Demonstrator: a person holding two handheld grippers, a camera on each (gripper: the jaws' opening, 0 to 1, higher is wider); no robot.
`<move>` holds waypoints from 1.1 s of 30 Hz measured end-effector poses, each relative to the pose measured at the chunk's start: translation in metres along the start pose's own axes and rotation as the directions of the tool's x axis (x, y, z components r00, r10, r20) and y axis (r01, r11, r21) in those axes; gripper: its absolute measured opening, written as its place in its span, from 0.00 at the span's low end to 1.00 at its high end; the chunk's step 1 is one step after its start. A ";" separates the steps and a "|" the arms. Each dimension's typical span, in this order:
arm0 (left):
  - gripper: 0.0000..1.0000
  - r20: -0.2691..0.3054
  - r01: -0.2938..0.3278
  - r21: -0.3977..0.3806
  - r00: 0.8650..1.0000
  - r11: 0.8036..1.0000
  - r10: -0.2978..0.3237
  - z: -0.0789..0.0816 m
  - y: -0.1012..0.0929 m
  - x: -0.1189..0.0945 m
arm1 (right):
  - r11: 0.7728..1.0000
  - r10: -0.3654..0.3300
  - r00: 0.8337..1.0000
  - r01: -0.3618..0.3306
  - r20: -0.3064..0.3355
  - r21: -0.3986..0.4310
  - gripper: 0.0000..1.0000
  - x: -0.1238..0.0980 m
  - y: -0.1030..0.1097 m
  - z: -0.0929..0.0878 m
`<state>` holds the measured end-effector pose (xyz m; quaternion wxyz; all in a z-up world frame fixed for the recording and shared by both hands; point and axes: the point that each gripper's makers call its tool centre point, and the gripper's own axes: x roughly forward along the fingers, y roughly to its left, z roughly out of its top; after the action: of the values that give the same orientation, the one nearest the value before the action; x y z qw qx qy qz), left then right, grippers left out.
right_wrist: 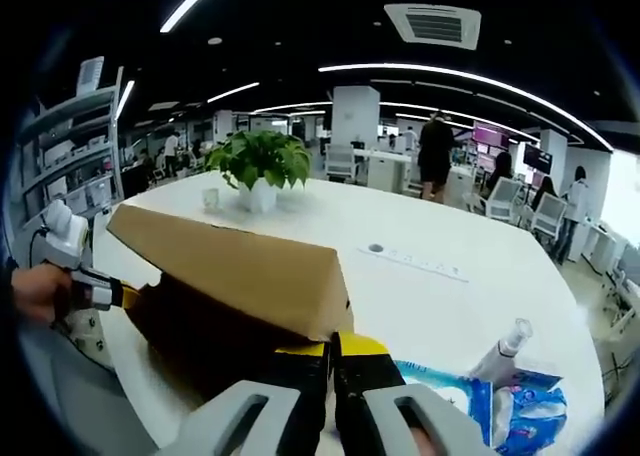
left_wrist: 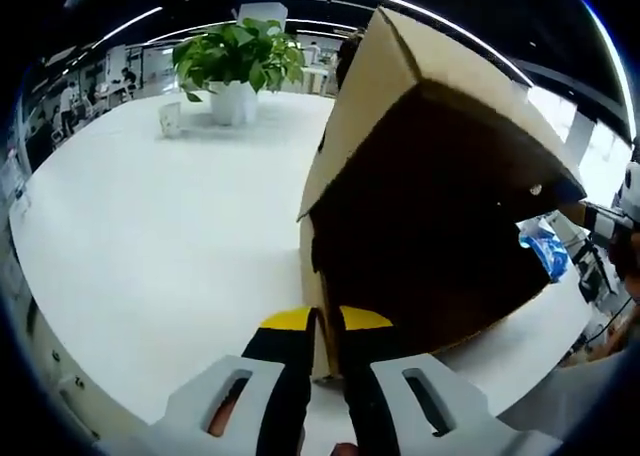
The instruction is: Operate the shoe box by opening the lid, removing the specified soft item, and placing it in the target area until the item is outside and the box remains undamaged.
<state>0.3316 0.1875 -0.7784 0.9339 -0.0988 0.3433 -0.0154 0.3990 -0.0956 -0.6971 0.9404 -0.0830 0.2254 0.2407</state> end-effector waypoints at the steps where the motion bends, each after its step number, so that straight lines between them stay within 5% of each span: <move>1: 0.05 0.004 -0.004 0.002 1.000 1.000 0.004 0.002 0.001 -0.001 | 1.000 0.001 1.000 -0.001 0.000 -0.005 0.00 -0.001 0.000 -0.001; 14: 0.00 0.066 -0.011 -0.066 0.998 0.998 0.016 0.025 0.015 -0.018 | 0.999 0.011 1.000 -0.010 -0.026 0.040 0.00 -0.007 0.006 -0.021; 20: 0.00 0.045 0.006 -0.075 0.999 0.997 -0.003 0.019 0.021 -0.025 | 0.997 0.011 0.999 -0.007 -0.050 0.073 0.00 -0.011 0.009 -0.038; 33: 0.00 0.021 0.058 0.001 0.998 0.998 -0.058 0.023 0.011 -0.034 | 0.988 0.032 0.998 -0.023 -0.057 0.151 0.00 -0.015 0.010 -0.050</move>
<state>0.3205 0.2059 -0.7416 0.9365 -0.1089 0.3306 -0.0416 0.3634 -0.1062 -0.7351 0.9334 -0.0161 0.2720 0.2335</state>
